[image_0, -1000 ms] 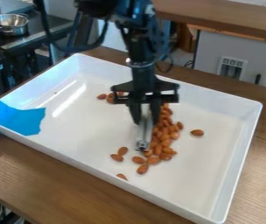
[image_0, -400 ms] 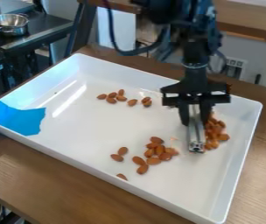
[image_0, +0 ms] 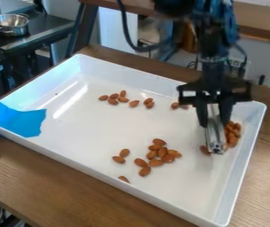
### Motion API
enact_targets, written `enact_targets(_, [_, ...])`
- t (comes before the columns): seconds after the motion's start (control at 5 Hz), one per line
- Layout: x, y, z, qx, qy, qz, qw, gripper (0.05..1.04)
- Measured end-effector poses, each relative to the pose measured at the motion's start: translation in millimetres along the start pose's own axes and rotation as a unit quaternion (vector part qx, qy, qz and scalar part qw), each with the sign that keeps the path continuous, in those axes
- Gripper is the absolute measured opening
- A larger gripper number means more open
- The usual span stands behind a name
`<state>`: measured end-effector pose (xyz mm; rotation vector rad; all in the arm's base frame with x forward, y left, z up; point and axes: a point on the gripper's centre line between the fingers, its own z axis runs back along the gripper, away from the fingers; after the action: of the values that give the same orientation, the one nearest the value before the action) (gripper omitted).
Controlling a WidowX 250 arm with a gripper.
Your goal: Sweep into pile
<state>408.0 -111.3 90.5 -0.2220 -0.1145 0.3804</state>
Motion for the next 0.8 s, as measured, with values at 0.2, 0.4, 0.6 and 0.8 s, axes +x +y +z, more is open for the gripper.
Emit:
enact_targets(0.2, [14, 25, 70, -0.052, -0.030, -0.003, 0.9982, 0.362])
enact_targets(0.4, [27, 76, 109, -0.054, -0.042, -0.002, 0.9977, 0.362])
enact_targets(0.6, [30, 115, 121, -0.033, -0.029, -0.050, 0.9978, 0.362])
enact_targets(0.8, [36, 163, 132, -0.021, -0.028, -0.071, 0.9969, 0.362])
